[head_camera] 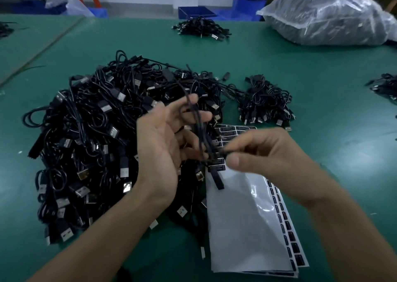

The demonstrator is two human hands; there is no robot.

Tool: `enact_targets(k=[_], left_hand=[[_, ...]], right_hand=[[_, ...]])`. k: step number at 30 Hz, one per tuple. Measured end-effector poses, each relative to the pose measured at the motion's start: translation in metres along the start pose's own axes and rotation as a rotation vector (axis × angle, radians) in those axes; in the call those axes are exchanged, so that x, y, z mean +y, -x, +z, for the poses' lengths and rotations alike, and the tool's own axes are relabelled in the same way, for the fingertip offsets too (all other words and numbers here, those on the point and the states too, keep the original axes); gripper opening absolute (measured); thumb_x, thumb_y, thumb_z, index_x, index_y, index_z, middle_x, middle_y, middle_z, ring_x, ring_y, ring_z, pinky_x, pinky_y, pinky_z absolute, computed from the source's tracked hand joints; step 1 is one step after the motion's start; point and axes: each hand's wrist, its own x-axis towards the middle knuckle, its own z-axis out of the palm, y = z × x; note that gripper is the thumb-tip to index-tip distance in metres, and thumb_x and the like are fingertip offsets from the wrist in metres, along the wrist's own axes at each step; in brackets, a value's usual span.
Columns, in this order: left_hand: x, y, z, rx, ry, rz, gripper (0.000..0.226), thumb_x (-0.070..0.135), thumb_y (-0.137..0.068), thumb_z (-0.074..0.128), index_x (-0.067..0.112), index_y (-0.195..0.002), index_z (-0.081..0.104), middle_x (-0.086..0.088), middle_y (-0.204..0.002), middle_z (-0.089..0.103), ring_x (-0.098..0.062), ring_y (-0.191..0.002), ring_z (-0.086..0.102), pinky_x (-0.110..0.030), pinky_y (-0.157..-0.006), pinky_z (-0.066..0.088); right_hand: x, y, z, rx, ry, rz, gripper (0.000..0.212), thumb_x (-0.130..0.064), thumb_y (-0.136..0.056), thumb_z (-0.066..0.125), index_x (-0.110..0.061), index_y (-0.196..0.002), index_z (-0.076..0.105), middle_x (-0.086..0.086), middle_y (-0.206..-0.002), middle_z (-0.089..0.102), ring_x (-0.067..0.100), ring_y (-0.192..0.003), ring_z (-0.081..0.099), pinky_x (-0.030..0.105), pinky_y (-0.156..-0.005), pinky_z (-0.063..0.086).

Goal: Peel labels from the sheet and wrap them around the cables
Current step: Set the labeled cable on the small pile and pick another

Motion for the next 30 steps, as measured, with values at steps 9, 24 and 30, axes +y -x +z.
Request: enact_targets(k=[9, 24, 30], left_hand=[[0.018, 0.000, 0.003, 0.021, -0.195, 0.164, 0.027, 0.021, -0.106, 0.044, 0.016, -0.095, 0.068, 0.006, -0.051, 0.040, -0.006, -0.035, 0.034, -0.019, -0.036, 0.035], [-0.009, 0.010, 0.006, -0.262, -0.840, -0.145, 0.033, 0.016, -0.103, 0.035, 0.033, -0.083, 0.055, 0.006, -0.061, 0.060, -0.008, -0.047, 0.055, -0.028, -0.042, 0.050], [-0.034, 0.008, 0.001, -0.085, -0.734, -0.116, 0.011, 0.025, -0.088, 0.043, 0.022, -0.078, 0.047, 0.012, -0.051, 0.043, -0.008, -0.047, 0.035, -0.027, -0.041, 0.034]], right_hand=[[0.011, 0.005, 0.006, 0.190, 0.256, 0.133, 0.005, -0.039, -0.086, 0.075, -0.038, -0.090, 0.077, -0.012, -0.077, 0.074, -0.003, -0.065, 0.062, 0.013, -0.061, 0.049], [0.011, 0.011, -0.020, 0.754, -0.198, 0.437, 0.012, -0.029, -0.090, 0.072, -0.025, -0.101, 0.069, -0.001, -0.113, 0.066, 0.027, -0.103, 0.069, 0.040, -0.065, 0.061], [0.014, 0.008, -0.016, 0.553, -0.310, 0.482, 0.028, -0.027, -0.084, 0.075, -0.015, -0.109, 0.069, 0.014, -0.099, 0.076, 0.021, -0.065, 0.068, 0.032, -0.055, 0.056]])
